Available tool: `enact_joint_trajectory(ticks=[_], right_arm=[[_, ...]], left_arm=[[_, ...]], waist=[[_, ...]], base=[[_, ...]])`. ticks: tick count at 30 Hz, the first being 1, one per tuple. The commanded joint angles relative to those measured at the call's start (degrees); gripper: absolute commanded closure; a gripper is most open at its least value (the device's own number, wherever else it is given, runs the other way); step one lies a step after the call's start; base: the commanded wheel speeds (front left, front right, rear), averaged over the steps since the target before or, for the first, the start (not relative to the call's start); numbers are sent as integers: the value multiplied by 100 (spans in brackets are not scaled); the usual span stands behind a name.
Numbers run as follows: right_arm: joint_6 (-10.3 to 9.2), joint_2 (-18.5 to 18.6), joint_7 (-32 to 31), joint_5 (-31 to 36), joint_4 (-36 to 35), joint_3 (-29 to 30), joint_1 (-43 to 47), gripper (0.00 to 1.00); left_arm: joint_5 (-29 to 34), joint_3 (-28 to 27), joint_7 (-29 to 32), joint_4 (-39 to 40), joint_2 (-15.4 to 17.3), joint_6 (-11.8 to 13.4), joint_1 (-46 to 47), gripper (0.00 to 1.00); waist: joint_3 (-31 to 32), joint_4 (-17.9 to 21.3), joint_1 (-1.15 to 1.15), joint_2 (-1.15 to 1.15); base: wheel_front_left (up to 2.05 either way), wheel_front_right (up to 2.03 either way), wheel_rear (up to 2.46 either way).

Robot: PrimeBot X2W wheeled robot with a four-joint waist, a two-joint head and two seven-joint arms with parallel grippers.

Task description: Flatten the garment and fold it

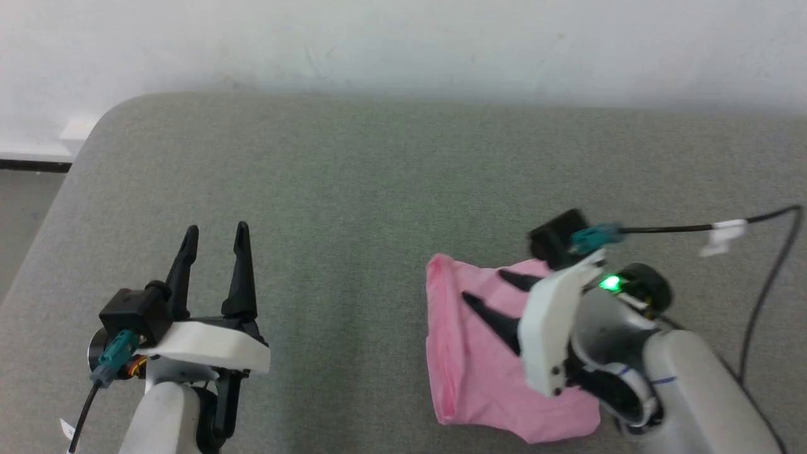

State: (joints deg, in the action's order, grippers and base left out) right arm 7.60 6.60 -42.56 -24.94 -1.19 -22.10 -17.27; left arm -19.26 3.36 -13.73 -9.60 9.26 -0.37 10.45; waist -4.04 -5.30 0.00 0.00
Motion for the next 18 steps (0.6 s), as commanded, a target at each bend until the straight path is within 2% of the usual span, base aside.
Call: enact_joint_trajectory(ticks=[1, 6, 9, 18], right_arm=[[-11, 85, 45, 7, -108, 241, 106, 0], [-11, 236, -33, 413, -87, 1115, 525, 0], [-11, 185, -31, 688, 161, 1389, 718, 0], [-11, -14, 271, 1431, 1331, 1260, 650, 0]], left_arm=[[14, 1, -38, 25, 22, 42, -80, 0], [55, 24, -58, 72, 37, 67, -84, 0], [73, 42, -68, 94, 37, 76, -65, 0], [130, 114, -90, 105, 24, 103, -3, 0]], waist=[[68, 95, 0, 0], [61, 163, 0, 0], [17, 169, 0, 0], [-136, 72, 0, 0]], base=[[0, 0, 0], [0, 0, 0], [0, 0, 0], [0, 0, 0]])
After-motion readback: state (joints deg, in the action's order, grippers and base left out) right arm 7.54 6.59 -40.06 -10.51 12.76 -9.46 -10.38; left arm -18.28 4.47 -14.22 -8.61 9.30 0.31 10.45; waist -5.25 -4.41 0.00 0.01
